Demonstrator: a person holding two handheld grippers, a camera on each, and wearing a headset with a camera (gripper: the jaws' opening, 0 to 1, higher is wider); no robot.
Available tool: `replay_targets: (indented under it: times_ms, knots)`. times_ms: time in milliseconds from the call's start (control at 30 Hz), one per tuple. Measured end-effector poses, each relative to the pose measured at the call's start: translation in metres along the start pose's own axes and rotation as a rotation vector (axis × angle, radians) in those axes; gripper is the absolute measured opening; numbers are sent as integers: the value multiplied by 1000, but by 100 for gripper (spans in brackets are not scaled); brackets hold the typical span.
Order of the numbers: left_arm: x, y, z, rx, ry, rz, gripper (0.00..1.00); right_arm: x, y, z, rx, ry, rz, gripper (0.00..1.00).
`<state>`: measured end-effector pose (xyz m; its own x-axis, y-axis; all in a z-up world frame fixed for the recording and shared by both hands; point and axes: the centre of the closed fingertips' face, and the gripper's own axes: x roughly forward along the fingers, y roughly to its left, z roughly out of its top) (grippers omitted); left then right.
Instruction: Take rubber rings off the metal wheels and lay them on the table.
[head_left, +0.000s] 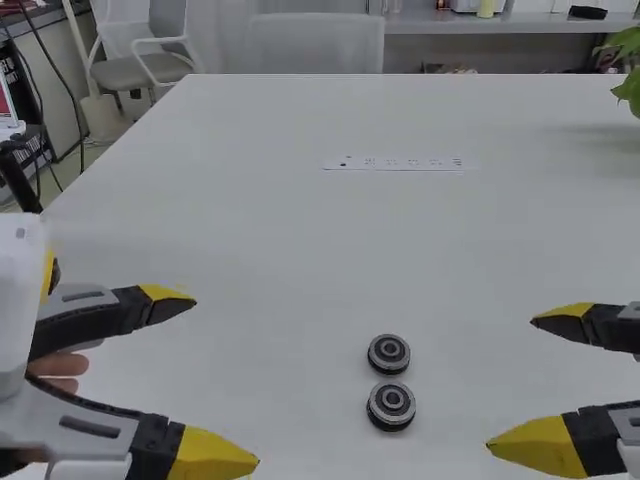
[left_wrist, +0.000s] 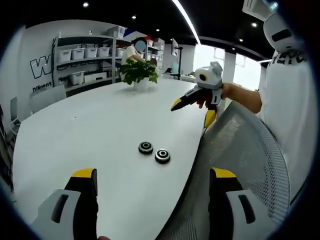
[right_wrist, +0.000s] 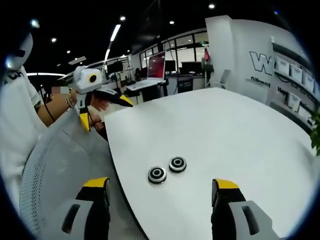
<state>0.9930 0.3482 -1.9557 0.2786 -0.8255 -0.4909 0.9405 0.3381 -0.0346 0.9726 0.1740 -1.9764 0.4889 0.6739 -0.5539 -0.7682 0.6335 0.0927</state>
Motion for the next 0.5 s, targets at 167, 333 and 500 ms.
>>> replay_targets:
  times_ms: [167,333,500]
  knots:
    - [5,1,18,77,3,-10,90,7,1,19,-68,-10,21,78]
    - [13,-4,39,149,-13,-38,90,16,-1,40,-124,-24,38,74]
    - [23,-1,49,216,3,-45,88,27,2,55,-153,-46,68,71]
